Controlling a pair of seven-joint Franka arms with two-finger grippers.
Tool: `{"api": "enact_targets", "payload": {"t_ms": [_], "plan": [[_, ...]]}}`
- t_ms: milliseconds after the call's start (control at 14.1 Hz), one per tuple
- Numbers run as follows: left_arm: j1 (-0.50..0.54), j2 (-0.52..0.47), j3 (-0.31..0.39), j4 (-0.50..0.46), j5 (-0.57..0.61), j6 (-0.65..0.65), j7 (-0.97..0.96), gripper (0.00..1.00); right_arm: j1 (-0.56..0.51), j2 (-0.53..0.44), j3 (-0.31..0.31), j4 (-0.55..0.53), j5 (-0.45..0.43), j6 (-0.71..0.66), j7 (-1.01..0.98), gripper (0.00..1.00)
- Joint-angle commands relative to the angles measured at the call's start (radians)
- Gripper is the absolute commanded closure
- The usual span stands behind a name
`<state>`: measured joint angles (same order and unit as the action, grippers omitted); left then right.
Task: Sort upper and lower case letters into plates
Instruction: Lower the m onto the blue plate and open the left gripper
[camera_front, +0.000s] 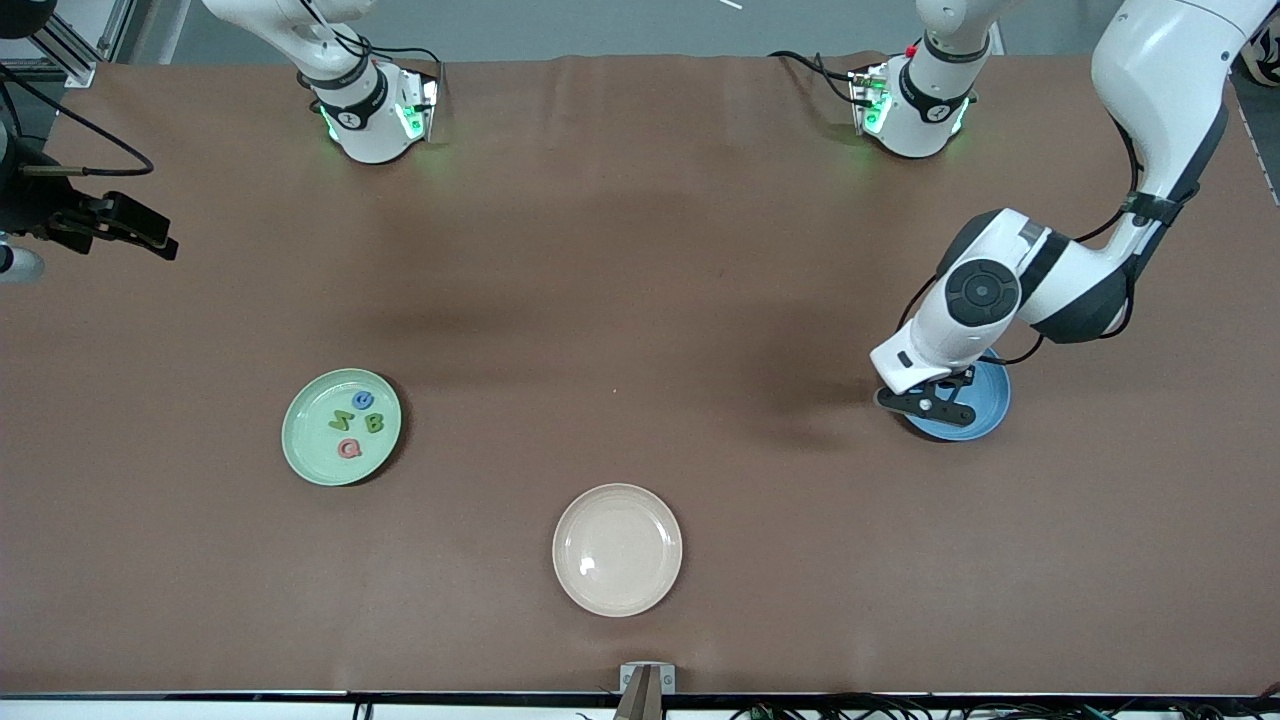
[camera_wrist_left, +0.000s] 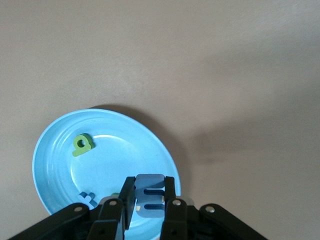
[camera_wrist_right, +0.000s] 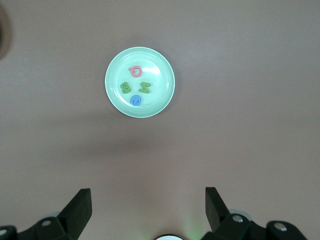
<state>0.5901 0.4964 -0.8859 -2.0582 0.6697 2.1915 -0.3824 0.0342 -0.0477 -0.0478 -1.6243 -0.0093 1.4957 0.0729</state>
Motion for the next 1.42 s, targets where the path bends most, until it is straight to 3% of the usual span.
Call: {"api": "enact_targets", "payload": {"t_ms": [0,284,852,1349], "plan": [[0.065,-0.021,-0.018,-0.077,0.056,0.08,0.014,0.9,-0.03,-0.055,0.026,-0.072,-0.02,0.046,0.002,0.0],[0.135,0.025,-0.015,-0.152,0.149,0.197,-0.003,0.9,-0.043,-0.08,0.028,-0.109,-0.018,0.077,0.004,0.0],[0.148,0.076,0.001,-0.165,0.209,0.201,-0.009,0.89,-0.08,-0.086,0.069,-0.108,-0.015,0.087,0.004,0.0],[0.151,0.103,0.018,-0.162,0.238,0.211,-0.018,0.89,-0.073,-0.089,0.068,-0.106,-0.015,0.097,0.002,0.0]]}}
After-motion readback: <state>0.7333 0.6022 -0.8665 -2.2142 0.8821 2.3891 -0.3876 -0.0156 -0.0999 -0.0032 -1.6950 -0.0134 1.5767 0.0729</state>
